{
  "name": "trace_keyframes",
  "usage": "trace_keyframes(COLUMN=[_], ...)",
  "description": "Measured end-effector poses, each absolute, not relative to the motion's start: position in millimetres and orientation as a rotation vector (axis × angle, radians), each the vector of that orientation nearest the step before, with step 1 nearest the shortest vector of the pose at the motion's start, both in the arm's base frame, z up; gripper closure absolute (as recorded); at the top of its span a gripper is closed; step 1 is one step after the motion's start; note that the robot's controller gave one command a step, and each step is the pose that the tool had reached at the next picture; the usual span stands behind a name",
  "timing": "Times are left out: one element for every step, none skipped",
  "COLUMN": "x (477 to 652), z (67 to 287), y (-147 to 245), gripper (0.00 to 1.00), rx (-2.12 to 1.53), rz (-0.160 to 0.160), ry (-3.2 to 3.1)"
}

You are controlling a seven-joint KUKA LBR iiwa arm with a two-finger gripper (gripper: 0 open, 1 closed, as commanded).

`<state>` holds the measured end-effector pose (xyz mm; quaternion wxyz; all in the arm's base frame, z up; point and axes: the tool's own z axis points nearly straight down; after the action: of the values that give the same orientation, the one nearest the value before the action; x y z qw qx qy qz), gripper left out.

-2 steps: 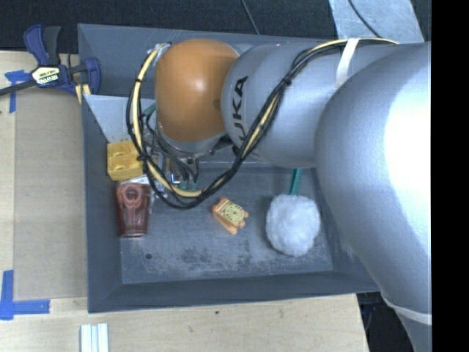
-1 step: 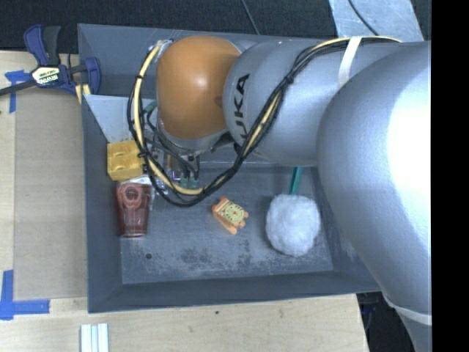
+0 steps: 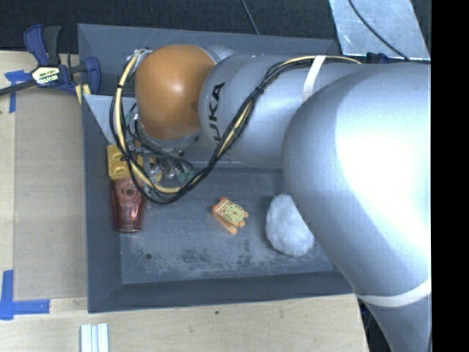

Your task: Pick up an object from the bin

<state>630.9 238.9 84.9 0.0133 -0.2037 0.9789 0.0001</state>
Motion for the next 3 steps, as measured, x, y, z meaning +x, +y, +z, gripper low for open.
trace_keyframes(x=[629.6,629.9,634.9], z=[86,104,82], y=[240,237,246], gripper=[0.00,0.00,0.00], rx=[-0.628,-1.284,-1.331], rz=[0.003,-0.009,-0.008], ry=[3.053,2.827,2.787])
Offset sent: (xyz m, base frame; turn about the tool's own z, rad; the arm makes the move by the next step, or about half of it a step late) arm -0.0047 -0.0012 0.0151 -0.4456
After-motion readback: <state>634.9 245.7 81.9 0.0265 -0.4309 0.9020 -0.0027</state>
